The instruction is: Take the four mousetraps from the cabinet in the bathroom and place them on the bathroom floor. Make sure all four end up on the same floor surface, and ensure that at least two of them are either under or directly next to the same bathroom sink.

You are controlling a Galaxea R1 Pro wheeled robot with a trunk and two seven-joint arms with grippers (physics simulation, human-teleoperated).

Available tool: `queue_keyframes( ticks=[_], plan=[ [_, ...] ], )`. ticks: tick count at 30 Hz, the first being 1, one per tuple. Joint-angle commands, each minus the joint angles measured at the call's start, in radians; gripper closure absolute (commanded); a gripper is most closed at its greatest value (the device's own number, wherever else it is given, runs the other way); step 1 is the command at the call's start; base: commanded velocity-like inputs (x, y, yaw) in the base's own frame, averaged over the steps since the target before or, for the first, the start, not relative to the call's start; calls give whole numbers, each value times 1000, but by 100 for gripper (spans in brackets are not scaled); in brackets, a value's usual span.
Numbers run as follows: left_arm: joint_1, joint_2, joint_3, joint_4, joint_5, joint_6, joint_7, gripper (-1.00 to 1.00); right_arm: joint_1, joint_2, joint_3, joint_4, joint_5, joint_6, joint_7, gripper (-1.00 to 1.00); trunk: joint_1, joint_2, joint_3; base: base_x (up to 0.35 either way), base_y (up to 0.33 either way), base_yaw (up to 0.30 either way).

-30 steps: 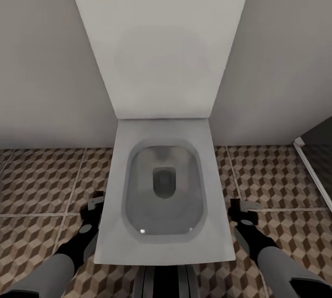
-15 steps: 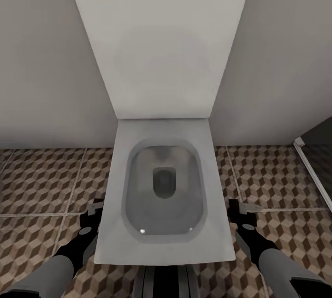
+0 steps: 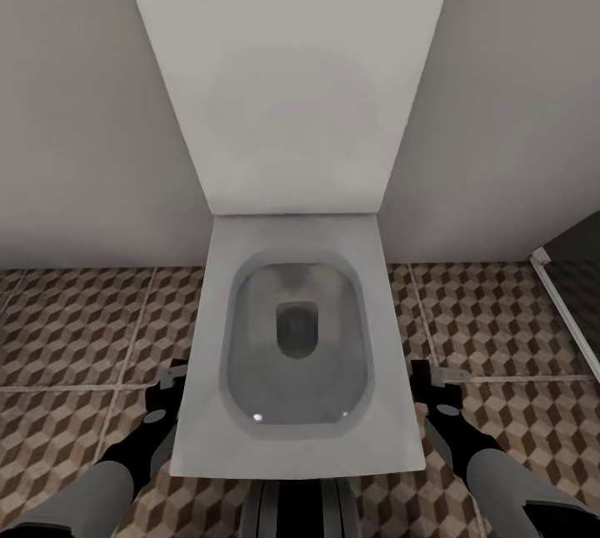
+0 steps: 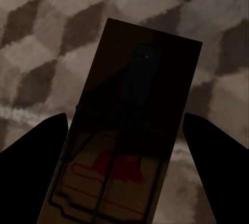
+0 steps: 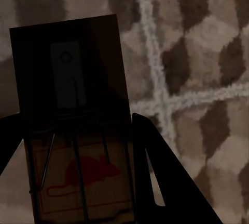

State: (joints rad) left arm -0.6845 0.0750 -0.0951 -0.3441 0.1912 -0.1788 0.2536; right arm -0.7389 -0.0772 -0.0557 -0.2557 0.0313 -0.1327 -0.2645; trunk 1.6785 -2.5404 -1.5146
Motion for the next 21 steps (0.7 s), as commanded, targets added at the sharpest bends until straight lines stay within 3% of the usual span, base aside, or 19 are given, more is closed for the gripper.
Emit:
queue_keyframes(
  ticks=[1,21],
  plan=[
    [0,0,-8,1,10,-3,7,100,0,1,-6,1,0,-5,-1,100,0,0,-1,0,0,0],
    [-1,-13,-6,-10,11,-7,18,100,0,1,-5,0,7,-2,-4,100,0,0,-1,0,0,0]
  ],
)
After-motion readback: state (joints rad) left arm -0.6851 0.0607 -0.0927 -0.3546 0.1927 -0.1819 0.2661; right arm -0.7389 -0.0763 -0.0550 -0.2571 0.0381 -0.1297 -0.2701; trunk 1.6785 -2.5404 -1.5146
